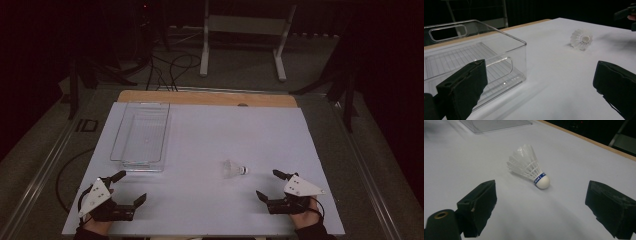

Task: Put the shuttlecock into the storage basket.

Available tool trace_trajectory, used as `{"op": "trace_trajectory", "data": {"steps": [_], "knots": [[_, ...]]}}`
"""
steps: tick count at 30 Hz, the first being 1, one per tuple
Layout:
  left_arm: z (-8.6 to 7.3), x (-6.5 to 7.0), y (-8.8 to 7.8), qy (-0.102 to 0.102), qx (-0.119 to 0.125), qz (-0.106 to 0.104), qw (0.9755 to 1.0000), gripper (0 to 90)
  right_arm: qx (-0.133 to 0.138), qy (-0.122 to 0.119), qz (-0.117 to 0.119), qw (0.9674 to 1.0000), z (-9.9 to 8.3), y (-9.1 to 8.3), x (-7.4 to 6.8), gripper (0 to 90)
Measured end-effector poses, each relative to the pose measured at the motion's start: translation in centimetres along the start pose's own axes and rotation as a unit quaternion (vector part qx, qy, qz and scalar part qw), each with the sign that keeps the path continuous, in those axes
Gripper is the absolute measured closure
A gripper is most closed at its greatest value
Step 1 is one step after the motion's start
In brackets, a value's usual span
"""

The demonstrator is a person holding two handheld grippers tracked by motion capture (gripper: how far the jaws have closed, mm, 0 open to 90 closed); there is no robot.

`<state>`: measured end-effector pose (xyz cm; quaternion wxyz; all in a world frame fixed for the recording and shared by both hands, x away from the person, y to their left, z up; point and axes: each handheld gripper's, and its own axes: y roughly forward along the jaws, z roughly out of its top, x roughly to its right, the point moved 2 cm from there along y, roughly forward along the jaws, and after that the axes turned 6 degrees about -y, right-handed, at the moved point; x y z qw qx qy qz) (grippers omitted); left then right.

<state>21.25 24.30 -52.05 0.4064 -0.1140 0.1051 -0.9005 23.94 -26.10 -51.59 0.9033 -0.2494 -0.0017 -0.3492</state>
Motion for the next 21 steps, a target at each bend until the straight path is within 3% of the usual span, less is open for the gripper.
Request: {"op": "trace_trajectory", "data": {"steps": [10, 16, 21], "knots": [[0.02, -0.05, -0.02, -0.003, 0.001, -0.002, 1.0000, 0.2, -0.014, -0.010, -0.011, 0.9998, 0.04, 0.11, -0.15, 9.8], [0.07, -0.06, 0.04, -0.004, -0.002, 0.000, 1.0000, 0.2, -0.006, -0.013, -0.025, 0.9996, 0.11, -0.11, -0.09, 9.4], [0.15, -0.03, 0.04, -0.004, -0.003, 0.000, 1.0000, 0.2, -0.006, -0.012, -0.024, 0.9996, 0.02, -0.07, -0.01, 9.4]]}}
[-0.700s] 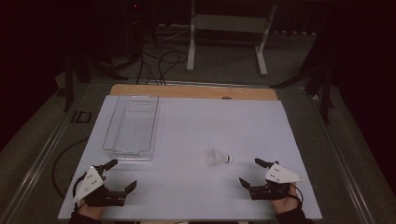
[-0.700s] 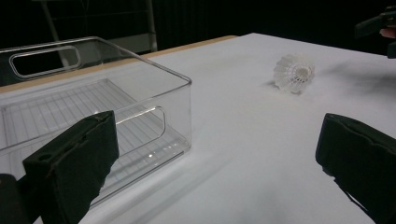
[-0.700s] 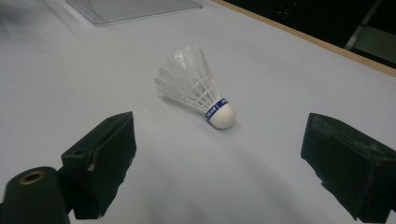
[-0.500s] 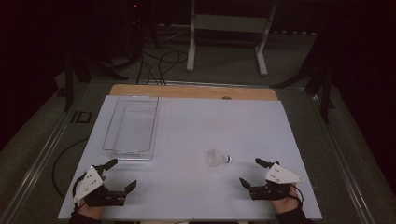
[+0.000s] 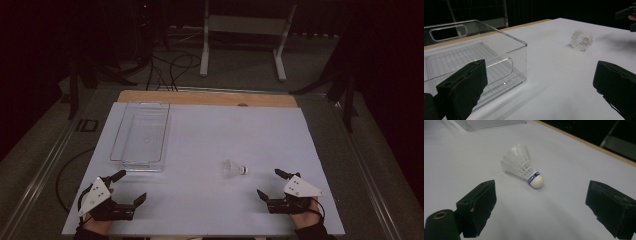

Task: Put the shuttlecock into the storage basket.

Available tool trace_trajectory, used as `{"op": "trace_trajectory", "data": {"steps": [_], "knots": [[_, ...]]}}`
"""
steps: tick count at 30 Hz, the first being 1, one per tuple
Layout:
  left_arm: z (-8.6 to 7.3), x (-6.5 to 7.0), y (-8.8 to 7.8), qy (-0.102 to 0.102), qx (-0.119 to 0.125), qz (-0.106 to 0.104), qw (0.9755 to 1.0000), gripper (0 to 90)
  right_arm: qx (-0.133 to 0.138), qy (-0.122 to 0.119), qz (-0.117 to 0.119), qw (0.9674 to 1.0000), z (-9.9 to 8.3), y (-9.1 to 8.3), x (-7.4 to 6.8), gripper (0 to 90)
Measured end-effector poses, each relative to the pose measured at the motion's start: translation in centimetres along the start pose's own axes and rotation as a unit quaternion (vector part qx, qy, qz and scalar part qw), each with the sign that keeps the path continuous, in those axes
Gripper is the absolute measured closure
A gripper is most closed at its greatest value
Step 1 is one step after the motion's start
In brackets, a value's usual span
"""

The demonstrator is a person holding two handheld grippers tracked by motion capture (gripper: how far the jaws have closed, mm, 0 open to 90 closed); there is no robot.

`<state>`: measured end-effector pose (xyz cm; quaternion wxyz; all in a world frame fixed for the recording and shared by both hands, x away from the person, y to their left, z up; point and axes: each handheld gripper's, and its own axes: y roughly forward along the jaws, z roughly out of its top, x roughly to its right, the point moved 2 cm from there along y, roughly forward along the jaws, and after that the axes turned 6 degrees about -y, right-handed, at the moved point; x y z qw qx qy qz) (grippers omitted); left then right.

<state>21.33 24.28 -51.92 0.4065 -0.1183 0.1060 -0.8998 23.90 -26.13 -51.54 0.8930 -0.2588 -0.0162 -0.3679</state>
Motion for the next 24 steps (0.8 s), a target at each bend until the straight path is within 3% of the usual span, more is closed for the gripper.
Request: {"op": "trace_trajectory", "data": {"steps": [10, 17, 24], "knots": [[0.03, 0.04, 0.04, -0.002, -0.002, -0.005, 1.0000, 0.2, -0.005, 0.008, 0.006, 0.9999, -0.23, 0.30, -0.05, 9.4], [0.39, 0.25, 0.03, 0.000, -0.010, -0.010, 0.9999, 0.2, -0.010, 0.021, 0.028, 0.9994, -0.40, 0.53, 0.05, 9.5], [0.89, 0.48, 0.02, -0.007, -0.021, -0.019, 0.9996, 0.2, 0.002, 0.020, 0.009, 0.9997, -0.19, 0.16, 0.14, 9.7]]}}
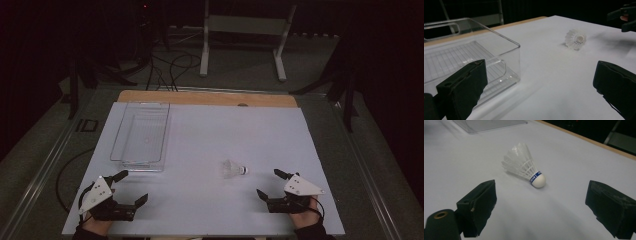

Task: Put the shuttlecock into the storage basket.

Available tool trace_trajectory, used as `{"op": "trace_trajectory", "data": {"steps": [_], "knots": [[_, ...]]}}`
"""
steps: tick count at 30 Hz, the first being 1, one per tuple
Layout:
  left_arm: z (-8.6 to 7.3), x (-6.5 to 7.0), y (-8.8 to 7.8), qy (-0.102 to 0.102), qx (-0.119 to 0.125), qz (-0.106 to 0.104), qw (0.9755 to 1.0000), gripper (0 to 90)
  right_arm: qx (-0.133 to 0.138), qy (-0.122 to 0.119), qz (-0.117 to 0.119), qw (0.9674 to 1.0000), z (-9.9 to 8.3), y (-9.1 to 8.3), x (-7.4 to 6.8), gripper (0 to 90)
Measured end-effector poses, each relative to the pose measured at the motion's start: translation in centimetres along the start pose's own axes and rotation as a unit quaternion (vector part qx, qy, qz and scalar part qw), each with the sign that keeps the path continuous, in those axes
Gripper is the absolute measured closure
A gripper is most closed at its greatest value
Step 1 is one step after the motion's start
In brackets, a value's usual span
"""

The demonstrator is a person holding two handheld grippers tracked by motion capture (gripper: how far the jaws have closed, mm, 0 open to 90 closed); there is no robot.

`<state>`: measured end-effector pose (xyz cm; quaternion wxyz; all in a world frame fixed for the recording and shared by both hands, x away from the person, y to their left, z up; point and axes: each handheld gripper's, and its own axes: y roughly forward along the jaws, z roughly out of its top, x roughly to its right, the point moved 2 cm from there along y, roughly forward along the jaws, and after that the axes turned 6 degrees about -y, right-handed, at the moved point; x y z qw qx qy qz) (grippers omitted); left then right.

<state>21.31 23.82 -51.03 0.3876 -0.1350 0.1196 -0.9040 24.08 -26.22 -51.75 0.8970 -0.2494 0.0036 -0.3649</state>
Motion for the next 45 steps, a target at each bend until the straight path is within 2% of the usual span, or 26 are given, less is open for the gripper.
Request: {"op": "trace_trajectory", "data": {"steps": [6, 11, 16, 17, 20, 21, 25, 27, 30, 32, 33, 37, 40, 42, 44, 45], "knots": [[1.0, -0.1, -0.3, -0.001, -0.015, -0.009, 0.9998, 0.2, 0.005, -0.004, -0.007, 1.0000, 0.2, -0.1, 0.0, 9.8], [2.4, -0.2, -0.7, 0.020, -0.030, -0.006, 0.9993, 0.2, 0.010, -0.003, -0.008, 0.9999, 0.3, -0.3, 0.0, 9.8], [3.4, -0.2, -0.8, 0.029, -0.042, -0.008, 0.9987, 0.2, 0.014, -0.008, -0.012, 0.9998, 0.4, -0.4, 0.0, 9.8], [3.8, -0.1, -0.8, 0.037, -0.047, -0.009, 0.9982, 0.1, 0.015, -0.008, -0.013, 0.9998, 0.4, -0.5, 0.0, 9.8], [4.0, -0.1, -0.7, 0.040, -0.051, -0.011, 0.9978, 0.1, 0.015, -0.008, -0.012, 0.9998, 0.4, -0.5, 0.0, 9.8], [4.4, -0.2, -0.7, 0.048, -0.066, -0.015, 0.9965, 0.1, 0.018, -0.007, -0.014, 0.9997, 0.5, -0.6, 0.0, 9.8], [4.6, -0.1, -0.6, 0.056, -0.081, -0.019, 0.9949, 0.1, 0.018, -0.006, -0.015, 0.9997, 0.5, -0.6, 0.0, 9.8], [4.7, 0.0, -0.6, 0.060, -0.098, -0.024, 0.9931, 0.1, 0.019, -0.007, -0.020, 0.9996, 0.5, -0.6, 0.0, 9.7], [4.8, 0.0, -0.5, 0.066, -0.110, -0.031, 0.9913, 0.1, 0.019, -0.007, -0.020, 0.9996, 0.5, -0.6, 0.0, 9.8], [4.8, 0.0, -0.5, 0.066, -0.110, -0.031, 0.9913, 0.1, 0.019, -0.006, -0.018, 0.9996, 0.5, -0.6, 0.0, 9.8], [5.0, 0.1, -0.3, 0.070, -0.121, -0.035, 0.9896, 0.1, 0.018, -0.006, -0.016, 0.9997, 0.5, -0.5, 0.0, 9.7], [5.5, 0.3, 0.0, 0.078, -0.136, -0.045, 0.9866, 0.1, 0.017, -0.009, -0.013, 0.9997, 0.5, -0.5, -0.1, 9.7], [5.8, 0.5, 0.3, 0.090, -0.152, -0.051, 0.9830, 0.1, 0.017, -0.008, -0.013, 0.9998, 0.5, -0.5, -0.1, 9.7], [6.0, 0.7, 0.5, 0.096, -0.158, -0.052, 0.9814, 0.1, 0.018, -0.009, -0.013, 0.9997, 0.5, -0.5, -0.1, 9.7], [6.0, 0.7, 0.5, 0.096, -0.158, -0.052, 0.9814, 0.1, 0.018, -0.009, -0.013, 0.9997, 0.5, -0.5, -0.1, 9.7], [6.3, 0.8, 0.7, 0.103, -0.170, -0.057, 0.9784, 0.1, 0.018, -0.010, -0.012, 0.9997, 0.5, -0.5, -0.1, 9.7]]}}
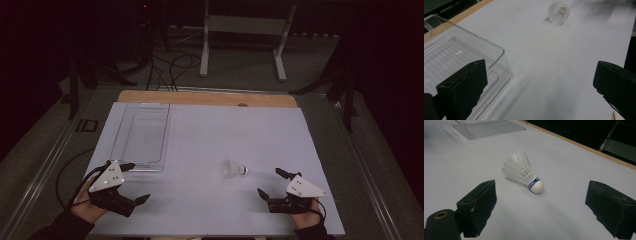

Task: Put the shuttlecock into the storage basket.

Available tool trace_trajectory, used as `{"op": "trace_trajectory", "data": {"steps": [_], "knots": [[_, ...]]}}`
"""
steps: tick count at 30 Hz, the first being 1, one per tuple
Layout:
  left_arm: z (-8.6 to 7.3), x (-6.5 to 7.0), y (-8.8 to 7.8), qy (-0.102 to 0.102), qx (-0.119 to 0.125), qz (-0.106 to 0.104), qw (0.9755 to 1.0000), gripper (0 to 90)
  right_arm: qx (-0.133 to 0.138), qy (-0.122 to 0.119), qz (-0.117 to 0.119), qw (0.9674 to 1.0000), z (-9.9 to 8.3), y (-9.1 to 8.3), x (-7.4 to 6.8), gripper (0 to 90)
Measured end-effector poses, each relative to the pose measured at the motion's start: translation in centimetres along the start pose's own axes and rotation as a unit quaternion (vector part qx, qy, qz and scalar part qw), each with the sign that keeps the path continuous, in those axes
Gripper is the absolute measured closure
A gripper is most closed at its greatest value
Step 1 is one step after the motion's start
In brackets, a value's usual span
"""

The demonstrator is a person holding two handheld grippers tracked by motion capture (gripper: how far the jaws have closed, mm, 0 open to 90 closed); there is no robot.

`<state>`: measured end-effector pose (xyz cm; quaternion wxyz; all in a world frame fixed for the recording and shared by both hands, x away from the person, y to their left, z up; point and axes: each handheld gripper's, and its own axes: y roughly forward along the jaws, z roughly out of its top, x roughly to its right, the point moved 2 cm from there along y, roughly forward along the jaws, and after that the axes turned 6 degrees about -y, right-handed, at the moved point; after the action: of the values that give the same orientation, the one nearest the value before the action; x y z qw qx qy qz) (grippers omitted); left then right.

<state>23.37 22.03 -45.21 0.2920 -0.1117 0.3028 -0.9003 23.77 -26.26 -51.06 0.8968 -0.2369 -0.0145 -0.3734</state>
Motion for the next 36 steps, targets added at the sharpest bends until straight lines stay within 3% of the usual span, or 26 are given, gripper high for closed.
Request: {"op": "trace_trajectory", "data": {"steps": [5, 6, 17, 25, 36], "knots": [[0.2, 0.1, 0.1, 0.004, -0.009, -0.006, 0.9999, 0.1, 0.001, -0.001, -0.001, 1.0000, 0.1, -0.1, -0.1, 9.7], [0.4, 0.0, 0.1, 0.010, -0.023, -0.008, 0.9997, 0.1, 0.003, -0.003, -0.001, 1.0000, 0.2, -0.1, -0.1, 9.7], [0.8, 0.0, 0.4, 0.021, -0.058, -0.025, 0.9978, 0.1, 0.000, -0.002, 0.004, 1.0000, 0.1, 0.1, -0.2, 9.7], [1.4, 0.0, 0.8, 0.028, -0.085, -0.036, 0.9953, 0.1, -0.003, -0.002, 0.005, 1.0000, 0.0, 0.1, -0.2, 9.8], [1.4, 0.2, 1.4, 0.037, -0.127, -0.061, 0.9894, 0.1, -0.005, 0.000, 0.008, 1.0000, 0.0, 0.2, -0.3, 9.8]]}}
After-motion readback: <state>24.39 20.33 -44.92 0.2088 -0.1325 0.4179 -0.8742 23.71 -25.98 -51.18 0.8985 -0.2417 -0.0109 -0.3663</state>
